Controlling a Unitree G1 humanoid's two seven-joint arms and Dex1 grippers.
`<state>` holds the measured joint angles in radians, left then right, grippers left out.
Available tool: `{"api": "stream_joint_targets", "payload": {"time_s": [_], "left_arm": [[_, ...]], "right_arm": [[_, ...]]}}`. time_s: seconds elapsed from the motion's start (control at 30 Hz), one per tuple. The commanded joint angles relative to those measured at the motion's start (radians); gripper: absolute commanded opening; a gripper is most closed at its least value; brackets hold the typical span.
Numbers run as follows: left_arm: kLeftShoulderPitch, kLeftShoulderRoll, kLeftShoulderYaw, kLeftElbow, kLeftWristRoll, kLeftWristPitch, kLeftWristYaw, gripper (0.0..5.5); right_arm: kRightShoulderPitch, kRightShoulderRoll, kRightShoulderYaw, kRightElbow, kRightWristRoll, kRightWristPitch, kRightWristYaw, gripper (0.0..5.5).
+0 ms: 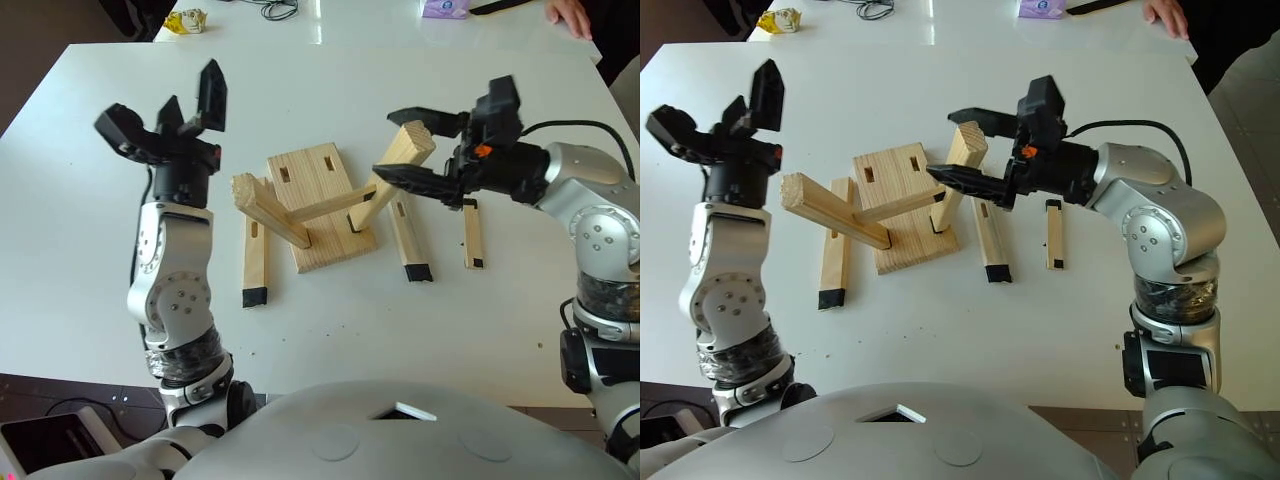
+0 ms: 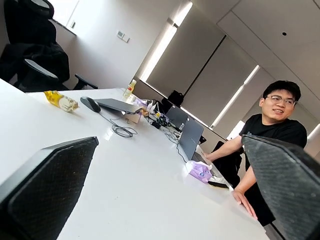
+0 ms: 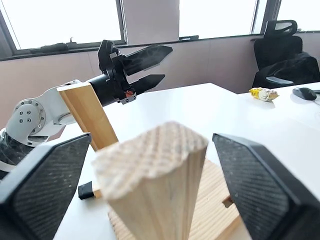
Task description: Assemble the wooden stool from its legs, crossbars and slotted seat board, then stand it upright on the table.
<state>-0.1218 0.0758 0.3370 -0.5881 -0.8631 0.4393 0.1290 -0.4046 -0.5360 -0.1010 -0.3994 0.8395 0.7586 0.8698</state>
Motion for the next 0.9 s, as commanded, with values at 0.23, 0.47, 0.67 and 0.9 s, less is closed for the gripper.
{"api": "stream_joint_targets", "payload": {"time_s": [0.23, 0.47, 0.67, 0.9], "left_arm": [[-0.217, 0.298, 0.024, -0.272, -0.416, 0.070, 0.087, 5.31], [-0.201, 0.298, -0.138, -0.227, -0.288, 0.105, 0.180, 5.31], [-0.172, 0.208, -0.176, -0.210, -0.224, 0.038, 0.175, 5.31], [-0.354, 0.220, -0.090, -0.282, -0.354, -0.079, 0.202, 5.31]], "right_arm": [[-0.168, 0.148, -0.146, -0.096, 0.284, -0.014, -0.398, 4.47], [-0.136, 0.208, 0.033, -0.112, 0.107, -0.065, -0.475, 4.47], [-0.216, 0.238, -0.043, -0.092, 0.176, -0.102, -0.503, 4.47], [-0.373, 0.222, -0.197, -0.060, 0.415, -0.134, -0.592, 4.47]]}}
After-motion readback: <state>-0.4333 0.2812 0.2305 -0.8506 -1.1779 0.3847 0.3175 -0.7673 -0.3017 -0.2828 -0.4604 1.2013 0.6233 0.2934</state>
